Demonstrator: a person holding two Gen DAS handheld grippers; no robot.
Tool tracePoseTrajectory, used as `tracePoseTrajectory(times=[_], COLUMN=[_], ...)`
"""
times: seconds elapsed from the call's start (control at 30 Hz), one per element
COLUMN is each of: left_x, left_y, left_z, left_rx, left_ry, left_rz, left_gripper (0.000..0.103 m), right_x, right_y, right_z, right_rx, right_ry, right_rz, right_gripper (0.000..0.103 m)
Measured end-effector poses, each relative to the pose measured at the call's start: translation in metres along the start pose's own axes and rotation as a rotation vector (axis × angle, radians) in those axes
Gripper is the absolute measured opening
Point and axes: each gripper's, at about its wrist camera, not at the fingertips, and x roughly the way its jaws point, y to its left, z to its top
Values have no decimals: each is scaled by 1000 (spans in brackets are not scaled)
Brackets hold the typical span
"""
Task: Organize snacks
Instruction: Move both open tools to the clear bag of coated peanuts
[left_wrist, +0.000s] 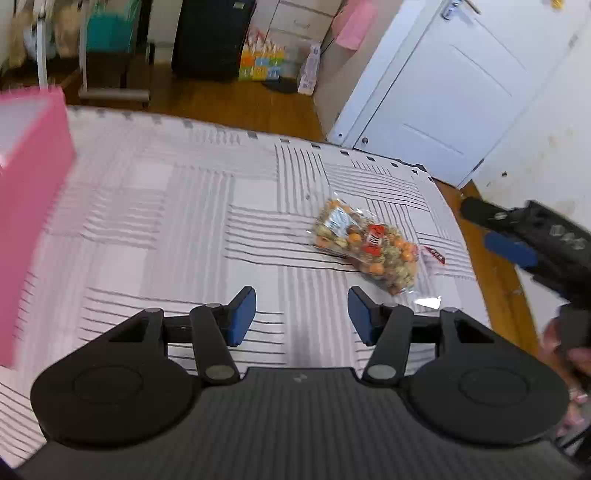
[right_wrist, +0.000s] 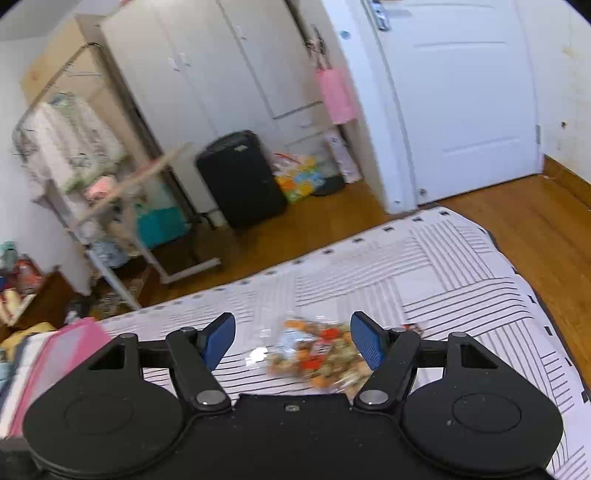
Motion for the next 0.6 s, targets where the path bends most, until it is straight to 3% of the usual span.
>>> tracePoseTrajectory(times=[0.17, 0.4, 0.6], left_x=[43, 85, 119], left_y=[-11, -20, -20], left_z=[-7, -2, 1], left_rx=[-87, -141, -198], left_ry=[1, 14, 23], left_rz=[-47, -91, -139], left_gripper=[54, 53, 52], right_x=[39, 60, 91], right_y=[-32, -30, -47], right_z=[-7, 0, 3], right_rx=[89, -91, -25], right_ry=[24, -21, 22], right_rz=[-43, -96, -84], right_gripper=[64, 52, 40])
